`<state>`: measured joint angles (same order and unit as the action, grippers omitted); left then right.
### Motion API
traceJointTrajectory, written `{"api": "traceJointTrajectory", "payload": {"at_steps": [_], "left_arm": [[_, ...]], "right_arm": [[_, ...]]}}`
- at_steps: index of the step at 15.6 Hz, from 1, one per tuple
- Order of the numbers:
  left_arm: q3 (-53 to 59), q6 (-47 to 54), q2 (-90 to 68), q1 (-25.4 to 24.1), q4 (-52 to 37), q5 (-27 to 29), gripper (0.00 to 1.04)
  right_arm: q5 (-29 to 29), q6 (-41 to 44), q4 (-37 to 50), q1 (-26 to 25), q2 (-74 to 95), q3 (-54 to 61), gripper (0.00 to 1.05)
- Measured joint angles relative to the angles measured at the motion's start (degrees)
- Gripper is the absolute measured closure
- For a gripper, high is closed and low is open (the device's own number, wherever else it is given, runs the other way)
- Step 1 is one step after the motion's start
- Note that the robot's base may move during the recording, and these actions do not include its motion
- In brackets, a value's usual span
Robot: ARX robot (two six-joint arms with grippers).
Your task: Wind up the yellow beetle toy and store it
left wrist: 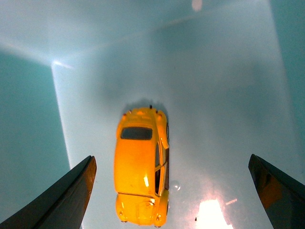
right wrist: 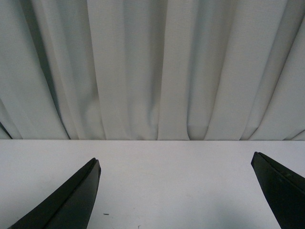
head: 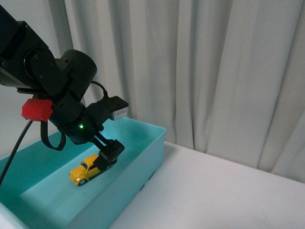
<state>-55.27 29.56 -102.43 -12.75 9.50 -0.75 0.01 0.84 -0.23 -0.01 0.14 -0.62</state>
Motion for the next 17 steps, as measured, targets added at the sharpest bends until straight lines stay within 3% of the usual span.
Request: {"api": "traceJointTrajectory", "payload": {"at_steps": [8, 9, 11, 13, 15, 17], "left_arm": [[2.69, -0.83, 19.32, -3.52, 3.10, -8.00, 0.07], [6.16, -1.42, 31.56, -4.37, 3.54, -13.40, 0.07], [13.11, -4.79, 47.45, -5.20, 4.24, -17.88, 0.07], [26.91, -17.49, 56.92, -3.15, -21.27, -14.88, 0.28], [35.67, -25.79, 64.04, -0.26, -29.09, -12.41, 0.53], [40.48, -28.15, 67.06, 2.40, -29.55, -9.64, 0.77]], "right_arm": [[0.00, 0.00, 0.00, 0.00, 0.00, 0.00, 0.07], [0.00, 0.00, 0.00, 0.00, 0.00, 0.00, 0.07], [0.00, -0.02, 0.00, 0.00, 0.00, 0.00, 0.07], [0.04, 0.00, -0.02, 0.00, 0.00, 0.00, 0.07], [0.04, -0.02, -0.02, 0.00, 0.00, 0.00, 0.07], [0.02, 0.00, 0.00, 0.00, 0.04, 0.00, 0.07]]}}
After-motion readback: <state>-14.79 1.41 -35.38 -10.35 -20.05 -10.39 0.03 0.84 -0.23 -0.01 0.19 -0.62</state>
